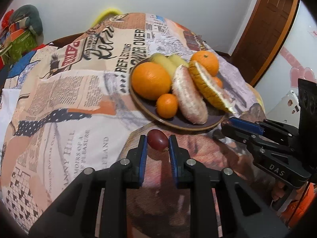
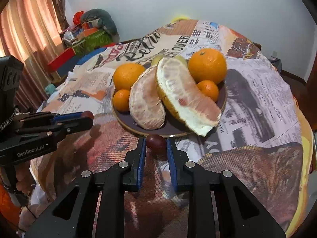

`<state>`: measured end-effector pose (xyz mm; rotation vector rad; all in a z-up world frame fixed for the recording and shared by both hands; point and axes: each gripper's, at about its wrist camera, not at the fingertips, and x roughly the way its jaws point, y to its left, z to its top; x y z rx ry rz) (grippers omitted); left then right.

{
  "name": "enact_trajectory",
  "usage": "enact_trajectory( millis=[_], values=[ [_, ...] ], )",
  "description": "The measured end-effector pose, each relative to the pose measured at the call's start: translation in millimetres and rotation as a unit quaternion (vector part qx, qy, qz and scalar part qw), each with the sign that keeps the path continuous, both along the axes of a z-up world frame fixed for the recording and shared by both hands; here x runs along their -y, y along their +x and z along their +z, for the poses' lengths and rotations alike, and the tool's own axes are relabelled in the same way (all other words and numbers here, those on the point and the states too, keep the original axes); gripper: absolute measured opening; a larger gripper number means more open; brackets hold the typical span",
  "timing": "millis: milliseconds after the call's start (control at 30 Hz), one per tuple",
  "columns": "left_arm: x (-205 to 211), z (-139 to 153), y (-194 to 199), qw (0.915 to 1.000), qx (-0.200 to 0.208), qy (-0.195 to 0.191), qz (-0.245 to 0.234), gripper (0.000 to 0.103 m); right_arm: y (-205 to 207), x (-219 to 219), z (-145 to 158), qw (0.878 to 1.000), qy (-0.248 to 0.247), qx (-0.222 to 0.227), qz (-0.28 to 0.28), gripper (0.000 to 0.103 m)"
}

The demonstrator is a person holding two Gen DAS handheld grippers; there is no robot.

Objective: Organize fruits

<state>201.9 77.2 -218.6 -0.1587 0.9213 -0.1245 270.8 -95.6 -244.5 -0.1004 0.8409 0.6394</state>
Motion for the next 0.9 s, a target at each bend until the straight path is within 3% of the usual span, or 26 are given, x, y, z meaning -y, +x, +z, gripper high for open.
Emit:
enact_trajectory(
  millis=[300,800,900],
  values=[
    [25.1,1.4,21.0,0.9997,0.006,-0.006,-0.024,0.021,16.3,-0.4,1.0,1.000,0.003,0.003,-0.005,0.019],
    [29.5,-9.5,36.5,0.9997,-0.011,-0.005,-0.022,0.022,19.9,-3.8,-4.3,1.000,0.002,-0.003,0.002,0.020],
    [29.6,-8.6,36.8,0.9997,-0.013,-0.006,-0.019,0.032,21.1,-4.1,-4.2,1.000,0.004,-0.010,0.004,0.022]
  ],
)
